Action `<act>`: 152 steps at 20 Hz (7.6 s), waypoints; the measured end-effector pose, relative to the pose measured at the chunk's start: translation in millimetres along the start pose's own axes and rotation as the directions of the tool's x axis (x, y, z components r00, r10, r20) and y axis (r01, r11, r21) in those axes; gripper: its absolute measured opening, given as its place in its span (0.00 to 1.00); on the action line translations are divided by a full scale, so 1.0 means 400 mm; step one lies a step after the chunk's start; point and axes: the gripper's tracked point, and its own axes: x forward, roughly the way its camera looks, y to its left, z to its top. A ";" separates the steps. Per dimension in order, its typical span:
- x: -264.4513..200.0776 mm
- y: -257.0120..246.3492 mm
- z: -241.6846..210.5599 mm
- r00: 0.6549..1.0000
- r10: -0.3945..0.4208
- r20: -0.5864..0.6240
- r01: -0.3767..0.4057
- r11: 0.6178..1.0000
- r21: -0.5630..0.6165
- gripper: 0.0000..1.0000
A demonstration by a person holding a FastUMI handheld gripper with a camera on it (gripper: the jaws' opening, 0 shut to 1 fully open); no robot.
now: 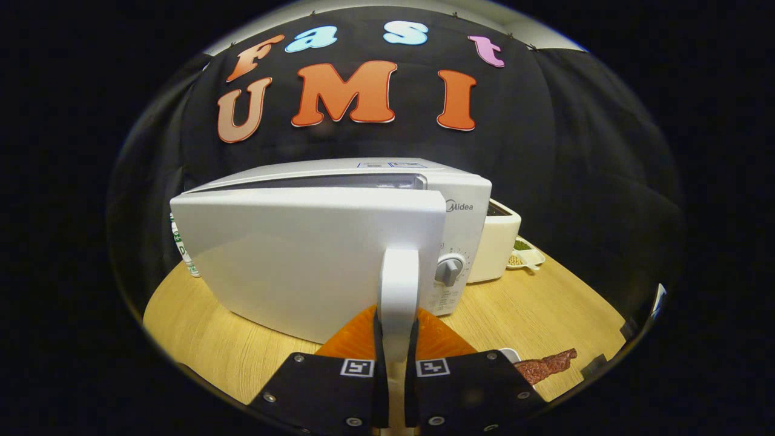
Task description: Open the microwave, put the food inside, and close the microwave door.
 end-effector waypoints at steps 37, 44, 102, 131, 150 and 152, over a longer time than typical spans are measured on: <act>-0.573 0.462 -0.247 0.788 0.557 -0.263 -0.616 0.711 -0.341 0.20; -0.573 0.282 -0.171 0.788 0.547 -0.282 -0.605 0.774 -0.187 0.19; -0.106 -0.306 -0.098 0.703 0.607 -0.370 -0.200 0.668 0.717 0.11; 0.043 0.292 0.120 0.897 0.436 0.066 -0.305 0.504 0.808 0.11; 0.335 0.384 0.118 0.973 0.222 0.060 -0.166 0.500 0.850 0.12; 0.339 0.391 0.114 0.973 0.224 0.048 -0.162 0.523 0.837 0.14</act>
